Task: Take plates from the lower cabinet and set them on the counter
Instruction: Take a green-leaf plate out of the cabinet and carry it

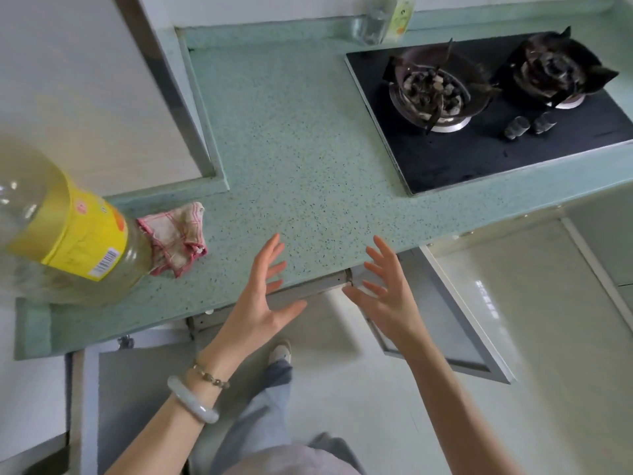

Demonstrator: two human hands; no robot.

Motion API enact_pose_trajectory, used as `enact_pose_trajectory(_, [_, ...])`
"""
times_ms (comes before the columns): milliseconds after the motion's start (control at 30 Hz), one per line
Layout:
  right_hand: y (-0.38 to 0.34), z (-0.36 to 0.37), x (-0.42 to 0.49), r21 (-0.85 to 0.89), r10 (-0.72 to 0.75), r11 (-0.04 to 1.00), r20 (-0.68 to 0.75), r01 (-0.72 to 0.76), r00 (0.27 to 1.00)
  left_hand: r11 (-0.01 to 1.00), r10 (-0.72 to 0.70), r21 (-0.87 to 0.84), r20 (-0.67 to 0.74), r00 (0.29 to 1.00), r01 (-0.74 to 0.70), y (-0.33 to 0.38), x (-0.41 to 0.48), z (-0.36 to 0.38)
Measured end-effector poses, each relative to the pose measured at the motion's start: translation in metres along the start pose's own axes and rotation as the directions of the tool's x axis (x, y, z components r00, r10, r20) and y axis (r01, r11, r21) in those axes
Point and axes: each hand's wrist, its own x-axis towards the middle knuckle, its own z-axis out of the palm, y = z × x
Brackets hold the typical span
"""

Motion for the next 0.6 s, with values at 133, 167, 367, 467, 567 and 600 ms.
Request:
enact_pose_trajectory(133, [0.027,-0.011,-0.020,0.003,0.005,1.000,-0.012,-0.005,1.000,1.000,-0.018,0.012,0.034,0.999,0.017,-0.019,-0.021,0.027])
enact_pose_trajectory(167, [0.032,-0.013,-0.025,0.007,0.005,1.000,-0.019,-0.005,1.000,1.000,-0.018,0.010,0.030,0.999,0.018,-0.022,-0.025,0.032])
enact_pose_trajectory(367, [0.093,-0.028,-0.066,-0.039,0.035,0.999,-0.029,-0.036,0.999,0.996,-0.074,-0.057,0.001,0.997,0.074,-0.068,-0.066,0.074])
enact_pose_trajectory(467, [0.137,-0.028,-0.072,-0.033,0.082,0.996,-0.033,-0.083,0.996,0.989,-0.125,-0.079,0.003,0.992,0.125,-0.108,-0.077,0.094])
enact_pose_trajectory(567, [0.183,-0.019,-0.060,-0.031,0.103,0.994,-0.042,-0.104,0.994,0.989,-0.137,-0.059,0.013,0.990,0.138,-0.152,-0.071,0.106])
enact_pose_trajectory(600, [0.199,-0.015,-0.051,-0.031,0.103,0.994,-0.048,-0.104,0.994,0.988,-0.147,-0.053,0.018,0.989,0.147,-0.167,-0.065,0.108])
